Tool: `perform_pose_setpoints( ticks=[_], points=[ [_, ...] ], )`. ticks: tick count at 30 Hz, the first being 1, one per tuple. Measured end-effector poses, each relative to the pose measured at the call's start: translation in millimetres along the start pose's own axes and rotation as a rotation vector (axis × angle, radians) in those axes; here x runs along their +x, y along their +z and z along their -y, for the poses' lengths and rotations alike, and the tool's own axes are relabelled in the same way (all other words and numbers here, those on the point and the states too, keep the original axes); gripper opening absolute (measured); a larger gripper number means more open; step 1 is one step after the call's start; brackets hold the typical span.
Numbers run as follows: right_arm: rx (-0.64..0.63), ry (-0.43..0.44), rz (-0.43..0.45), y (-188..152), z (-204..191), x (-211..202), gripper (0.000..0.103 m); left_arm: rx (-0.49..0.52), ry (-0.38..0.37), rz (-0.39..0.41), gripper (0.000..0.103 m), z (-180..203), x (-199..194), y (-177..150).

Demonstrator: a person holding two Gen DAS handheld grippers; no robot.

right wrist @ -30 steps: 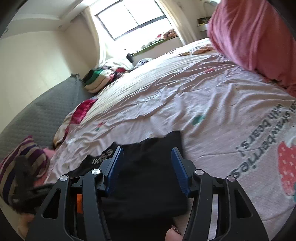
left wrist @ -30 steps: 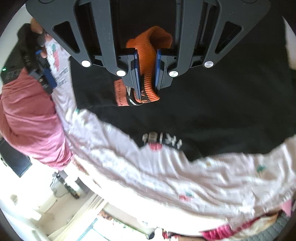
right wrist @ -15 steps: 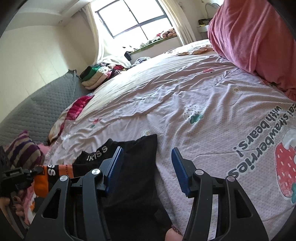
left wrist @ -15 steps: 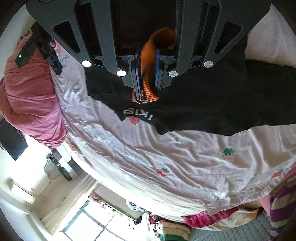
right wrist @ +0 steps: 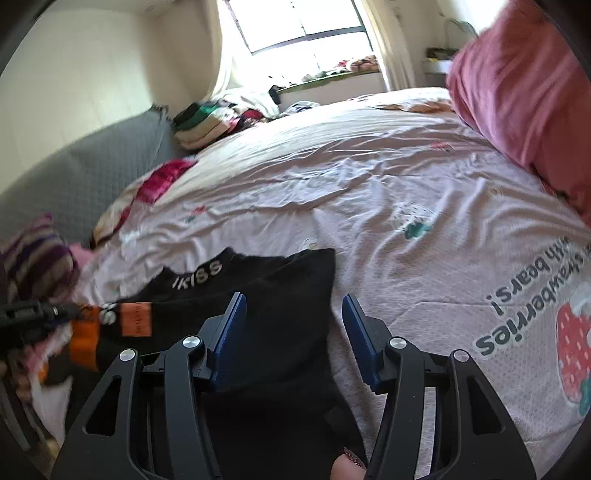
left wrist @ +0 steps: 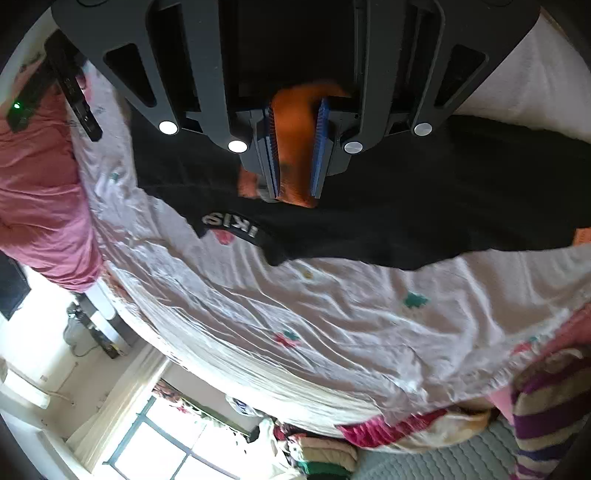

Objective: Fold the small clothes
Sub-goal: 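Lay the cuff on the shirt body with the left tool and open it, then withdraw the left tool from the folded sleeve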

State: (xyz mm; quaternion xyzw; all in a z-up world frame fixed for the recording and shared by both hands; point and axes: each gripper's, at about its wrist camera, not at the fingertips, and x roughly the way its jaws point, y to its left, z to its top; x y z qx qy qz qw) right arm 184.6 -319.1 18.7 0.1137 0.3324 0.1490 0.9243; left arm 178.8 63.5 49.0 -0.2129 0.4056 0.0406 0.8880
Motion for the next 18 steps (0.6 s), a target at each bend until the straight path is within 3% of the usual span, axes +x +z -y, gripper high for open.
perform_pose_setpoints(
  ticks=[4, 9, 14, 18],
  points=[
    [-0.088, 0.006, -0.02, -5.7, -21.4, 6.3, 0.055, 0.035, 0.028, -0.001, 0.009, 0.6, 3.1, 0.3],
    [-0.158, 0.033, -0.069, -13.9, -39.5, 16.2, 0.057, 0.081, 0.049, -0.079, 0.01, 5.7, 29.4, -12.6],
    [-0.217, 0.027, -0.119, -22.0, -49.8, 24.1, 0.059, 0.149, 0.11, -0.189, 0.019, 9.8, 58.4, -35.7],
    [-0.226, -0.001, -0.173, -26.2, -47.9, 32.3, 0.06, 0.15, 0.131, -0.21, 0.02, -0.7, 67.8, -48.8]
  ],
)
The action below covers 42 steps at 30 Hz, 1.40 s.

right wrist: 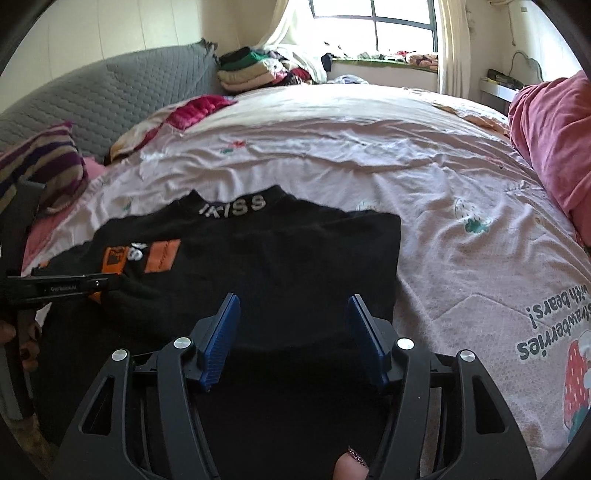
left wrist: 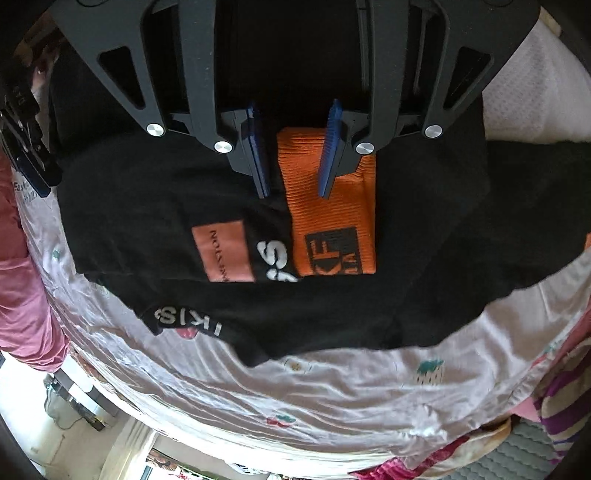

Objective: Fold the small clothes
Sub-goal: 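Withdraw the left tool from the folded sleeve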

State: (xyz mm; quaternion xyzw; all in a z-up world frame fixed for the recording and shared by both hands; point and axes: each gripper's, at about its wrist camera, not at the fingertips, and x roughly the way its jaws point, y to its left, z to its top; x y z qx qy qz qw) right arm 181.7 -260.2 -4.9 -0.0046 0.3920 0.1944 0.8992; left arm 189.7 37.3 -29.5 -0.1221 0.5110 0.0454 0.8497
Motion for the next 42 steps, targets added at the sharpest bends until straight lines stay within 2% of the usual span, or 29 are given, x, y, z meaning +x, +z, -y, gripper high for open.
perform_pose_setpoints(
  ticks=[3, 5, 11, 16, 18, 25, 27, 29, 33, 36, 42],
  points=[
    [0.024, -0.036, -0.108, -7.9, 9.0, 16.6, 0.062, 0.021, -0.001, 0.015, 0.02, -0.4, 0.1, -3.9],
    [0.039, -0.028, -0.141, -13.3, 13.5, 23.6, 0.062, 0.02, -0.009, 0.016, 0.02, -1.6, 0.6, -4.4],
    [0.017, -0.04, -0.126, -16.3, 10.2, 20.1, 0.062, 0.021, -0.012, 0.021, 0.021, -1.3, -1.1, -4.3],
    [0.028, -0.014, -0.088, -13.2, 5.9, 9.2, 0.066, 0.012, -0.022, 0.019, 0.026, 0.2, -7.4, -4.1],
    [0.03, -0.012, -0.073, -12.9, 1.4, 2.2, 0.071, 0.016, -0.025, 0.023, 0.035, 1.4, -11.7, -5.2],
    [0.038, -0.019, -0.026, -15.2, -13.2, -17.2, 0.082, 0.022, -0.023, 0.044, 0.048, 0.2, -27.8, -7.9],
    [0.037, -0.026, -0.014, -15.2, -15.1, -21.3, 0.089, 0.026, -0.022, 0.052, 0.053, -1.1, -33.6, -9.5],
    [0.028, -0.049, 0.003, -14.4, -17.6, -27.5, 0.09, 0.025, -0.022, 0.059, 0.057, -2.7, -38.0, -10.1],
    [0.027, -0.056, 0.04, -12.8, -20.5, -41.0, 0.096, 0.021, -0.017, 0.083, 0.071, -7.4, -51.3, -13.5],
    [0.024, -0.05, 0.068, -11.2, -24.9, -50.4, 0.098, 0.02, -0.015, 0.101, 0.081, -9.9, -61.0, -15.0],
    [-0.001, -0.045, 0.091, -10.9, -37.2, -61.1, 0.098, 0.011, -0.016, 0.135, 0.091, -15.2, -78.4, -18.9]
  ],
)
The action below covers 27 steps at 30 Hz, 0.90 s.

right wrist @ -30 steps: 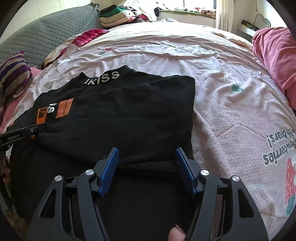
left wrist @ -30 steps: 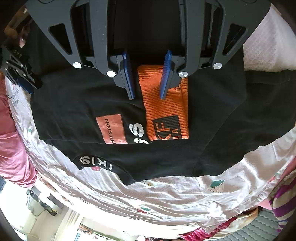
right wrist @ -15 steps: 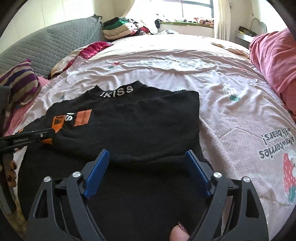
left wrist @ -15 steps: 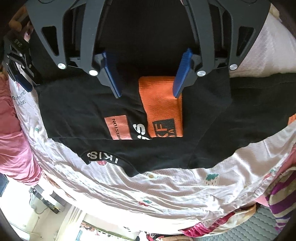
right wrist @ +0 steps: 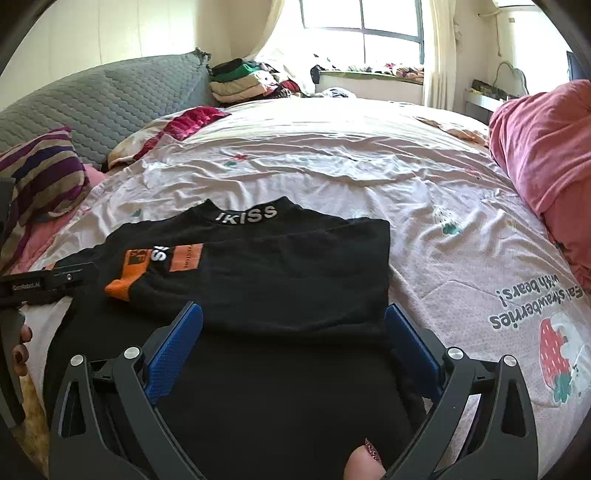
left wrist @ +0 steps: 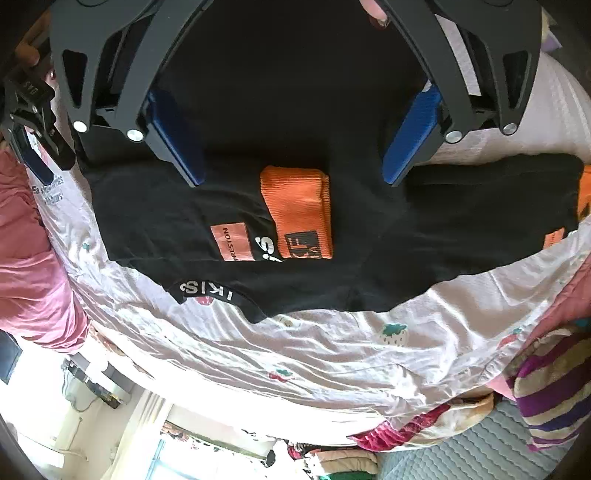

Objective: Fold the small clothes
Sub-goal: 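Withdraw the left tool from the folded sleeve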

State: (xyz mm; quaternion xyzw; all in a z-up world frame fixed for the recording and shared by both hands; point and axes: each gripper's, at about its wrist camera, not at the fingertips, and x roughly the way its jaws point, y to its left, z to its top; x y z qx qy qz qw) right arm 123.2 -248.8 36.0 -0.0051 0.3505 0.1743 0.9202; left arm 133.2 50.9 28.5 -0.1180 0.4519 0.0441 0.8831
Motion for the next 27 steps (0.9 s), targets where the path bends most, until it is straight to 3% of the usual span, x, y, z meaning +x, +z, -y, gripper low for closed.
perform_pose_setpoints(
  ticks=[27],
  points=[
    [-0.105, 0.075, 0.033, 15.0, -83.2, -5.2, 0.098, -0.113, 0.06, 0.064, 0.093, -75.6, -44.4, -12.0]
  ],
)
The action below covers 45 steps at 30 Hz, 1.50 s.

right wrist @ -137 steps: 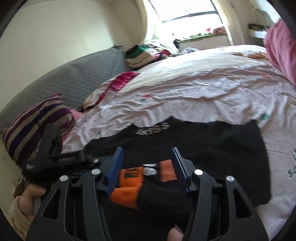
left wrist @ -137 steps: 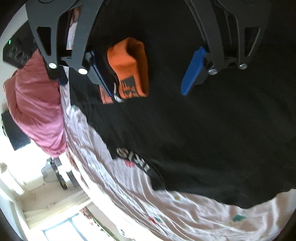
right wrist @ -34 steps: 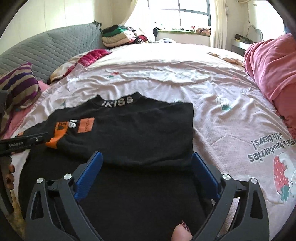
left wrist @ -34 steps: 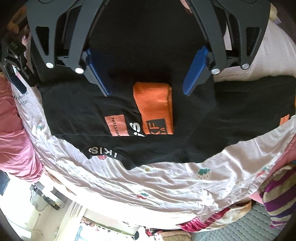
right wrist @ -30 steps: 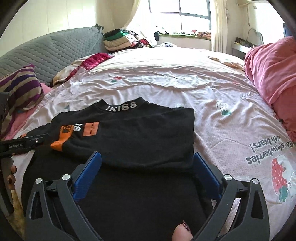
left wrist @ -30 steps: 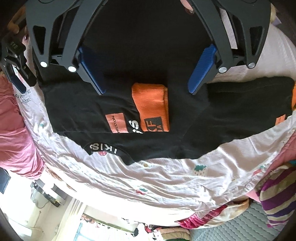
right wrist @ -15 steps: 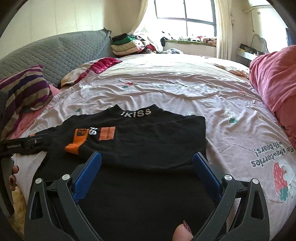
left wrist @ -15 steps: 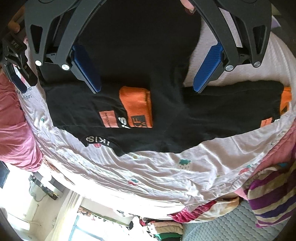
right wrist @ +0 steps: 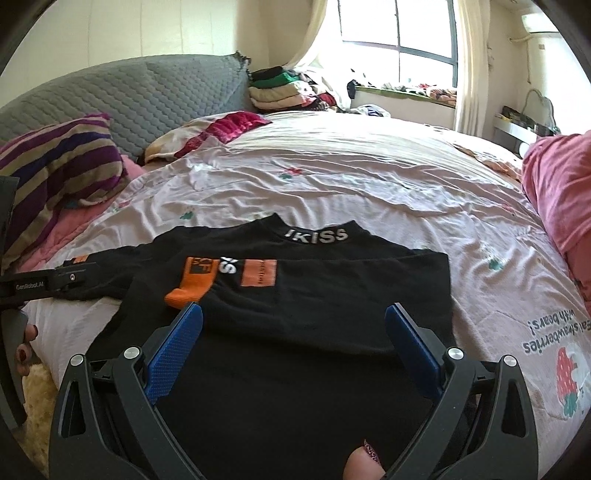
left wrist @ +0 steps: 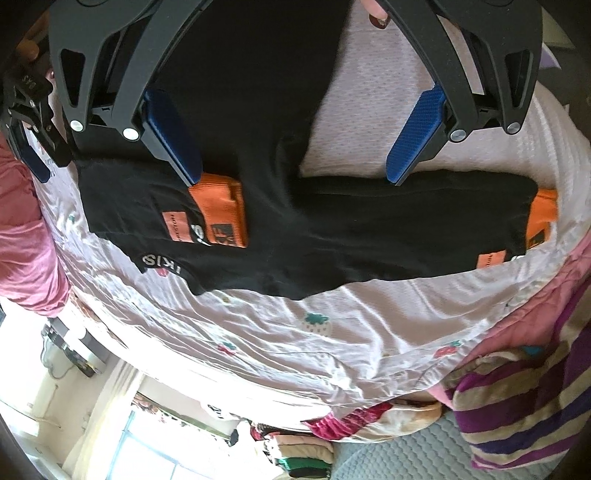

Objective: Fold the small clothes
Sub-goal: 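Withdraw the left tool from the folded sleeve, then move the left tool to the other orange cuff and grasp it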

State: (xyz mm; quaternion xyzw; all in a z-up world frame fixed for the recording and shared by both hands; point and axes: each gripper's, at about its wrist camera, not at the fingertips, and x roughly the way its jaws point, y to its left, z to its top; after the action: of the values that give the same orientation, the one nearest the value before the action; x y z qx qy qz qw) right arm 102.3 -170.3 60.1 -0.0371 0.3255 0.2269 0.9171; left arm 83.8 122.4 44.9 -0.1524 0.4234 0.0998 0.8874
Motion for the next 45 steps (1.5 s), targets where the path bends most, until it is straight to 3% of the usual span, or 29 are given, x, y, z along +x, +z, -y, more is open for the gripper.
perform_pose_setpoints(
  ticks=[45],
  points=[
    [-0.241, 0.177, -0.03, 23.3, -148.6, 38.0, 0.098, -0.271, 0.12, 0.044, 0.093, -143.1, -19.1, -7.9]
  ],
)
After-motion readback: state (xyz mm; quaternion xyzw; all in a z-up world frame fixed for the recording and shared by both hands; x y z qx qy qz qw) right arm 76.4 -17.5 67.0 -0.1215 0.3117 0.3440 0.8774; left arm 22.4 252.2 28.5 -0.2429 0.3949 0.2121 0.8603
